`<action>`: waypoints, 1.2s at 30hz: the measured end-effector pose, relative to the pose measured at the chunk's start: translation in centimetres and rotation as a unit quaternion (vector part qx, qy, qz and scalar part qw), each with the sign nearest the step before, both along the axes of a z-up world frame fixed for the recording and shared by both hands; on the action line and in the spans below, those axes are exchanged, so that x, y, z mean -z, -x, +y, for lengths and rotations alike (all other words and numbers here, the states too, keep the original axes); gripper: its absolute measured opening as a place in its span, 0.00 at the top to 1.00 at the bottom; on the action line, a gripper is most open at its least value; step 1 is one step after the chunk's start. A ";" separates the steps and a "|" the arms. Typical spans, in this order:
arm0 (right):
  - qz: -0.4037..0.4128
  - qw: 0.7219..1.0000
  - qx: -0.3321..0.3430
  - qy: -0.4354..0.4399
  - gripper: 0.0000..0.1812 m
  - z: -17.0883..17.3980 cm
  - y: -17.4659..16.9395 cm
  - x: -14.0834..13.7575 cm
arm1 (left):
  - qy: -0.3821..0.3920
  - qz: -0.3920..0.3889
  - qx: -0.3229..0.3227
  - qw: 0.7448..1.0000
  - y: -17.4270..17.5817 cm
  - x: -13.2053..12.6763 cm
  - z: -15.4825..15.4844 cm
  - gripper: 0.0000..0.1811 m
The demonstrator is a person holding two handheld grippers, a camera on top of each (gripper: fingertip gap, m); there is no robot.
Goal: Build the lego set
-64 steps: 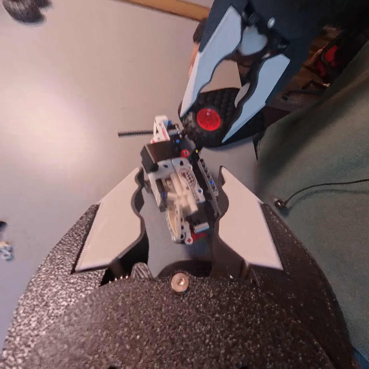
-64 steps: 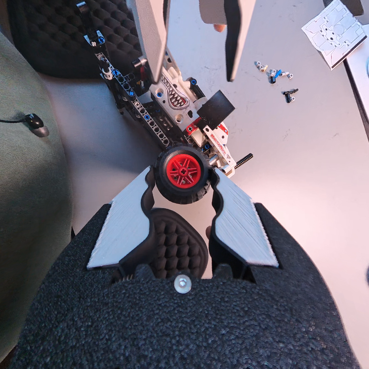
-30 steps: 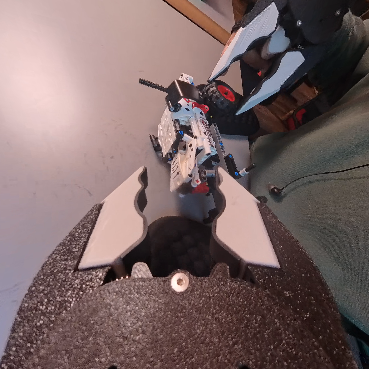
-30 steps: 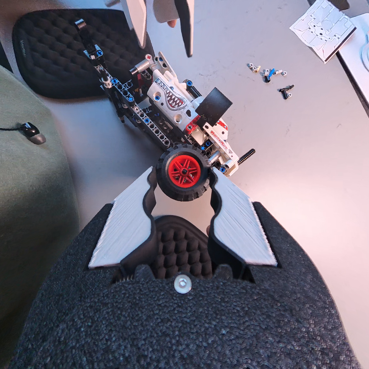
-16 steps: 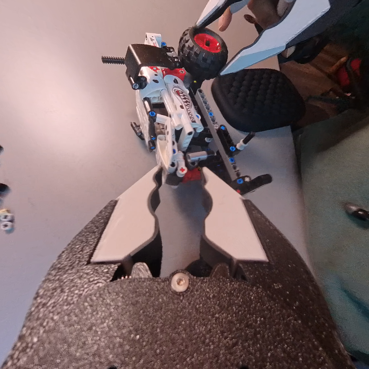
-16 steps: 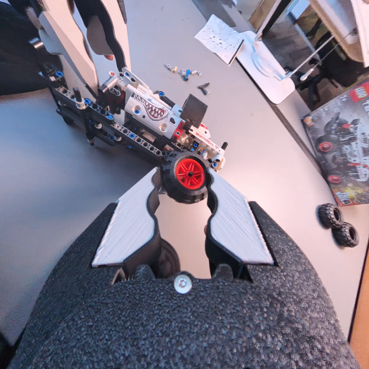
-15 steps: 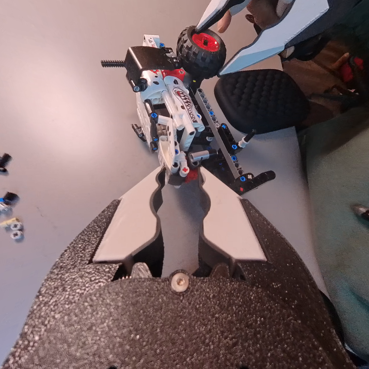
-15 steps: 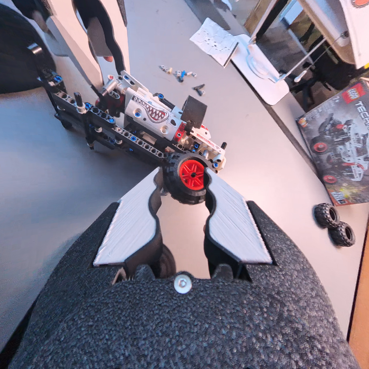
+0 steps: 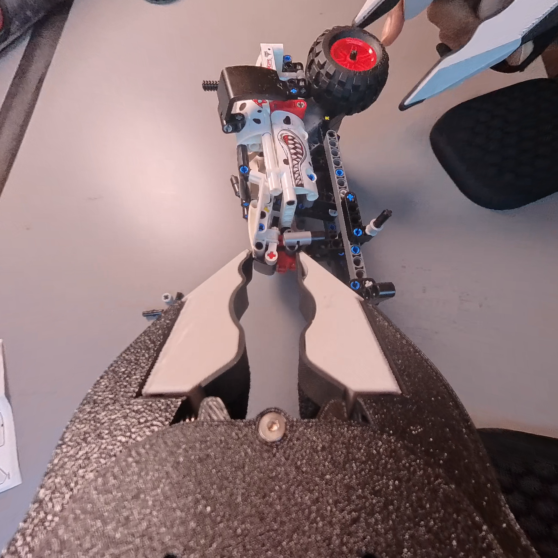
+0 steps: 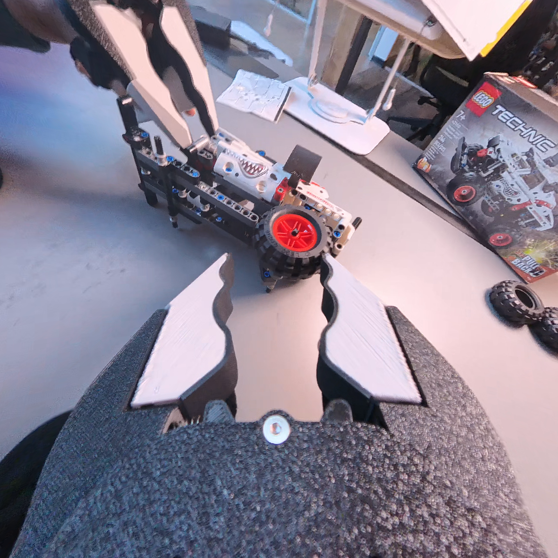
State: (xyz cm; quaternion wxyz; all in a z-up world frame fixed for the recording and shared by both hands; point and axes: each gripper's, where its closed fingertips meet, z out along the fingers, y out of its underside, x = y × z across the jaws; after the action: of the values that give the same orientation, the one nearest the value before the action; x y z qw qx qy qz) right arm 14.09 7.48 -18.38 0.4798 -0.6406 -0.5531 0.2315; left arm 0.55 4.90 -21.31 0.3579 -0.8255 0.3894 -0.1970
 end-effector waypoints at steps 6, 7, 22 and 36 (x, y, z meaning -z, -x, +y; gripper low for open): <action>0.044 0.999 0.010 0.018 0.80 2.6 1.8 -0.4 | -0.060 -0.072 -0.130 0.987 4.1 -2.8 2.5 0.78; 0.047 0.999 0.002 0.022 0.79 2.6 1.9 -0.6 | -0.075 -0.097 -0.163 0.979 5.1 -3.8 2.2 0.77; -0.186 0.970 0.145 0.060 0.78 30.1 -5.5 5.8 | -0.199 -0.213 -0.316 0.903 5.5 -8.1 -15.4 0.61; -0.199 0.892 -0.405 0.001 0.92 -11.1 1.7 0.7 | -0.180 -0.233 -0.314 0.903 4.1 -6.6 -16.2 0.72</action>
State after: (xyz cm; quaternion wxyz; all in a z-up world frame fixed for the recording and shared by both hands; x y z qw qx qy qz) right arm 12.43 -3.58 -19.11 0.2235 -0.3940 -0.8484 0.2737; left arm -3.54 -11.26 -14.71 0.6242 -0.7570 0.0442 -0.1881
